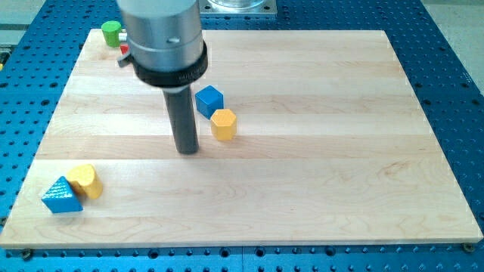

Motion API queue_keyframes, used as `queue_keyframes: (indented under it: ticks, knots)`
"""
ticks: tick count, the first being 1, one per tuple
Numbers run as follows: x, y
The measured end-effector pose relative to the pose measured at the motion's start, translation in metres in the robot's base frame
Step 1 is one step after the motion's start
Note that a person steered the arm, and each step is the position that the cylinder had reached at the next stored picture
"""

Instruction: Move the hexagon at the bottom right of the blue cube

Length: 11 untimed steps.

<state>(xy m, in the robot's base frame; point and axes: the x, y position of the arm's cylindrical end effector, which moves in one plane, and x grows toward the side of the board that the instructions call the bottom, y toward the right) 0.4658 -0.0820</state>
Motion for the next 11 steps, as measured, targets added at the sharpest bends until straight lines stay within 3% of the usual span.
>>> queue_keyframes:
  ticks: [1, 2, 3, 4, 5, 7, 8, 9, 10, 11]
  knots:
    - [-0.019, 0.024]
    - [-0.019, 0.097]
    - [-0.014, 0.028]
    - [-0.013, -0.086]
    - [-0.017, -0.09]
    - [-0.05, 0.009]
    - [-0.037, 0.011]
    - [0.024, 0.059]
    - [0.031, 0.185]
    - [0.01, 0.241]
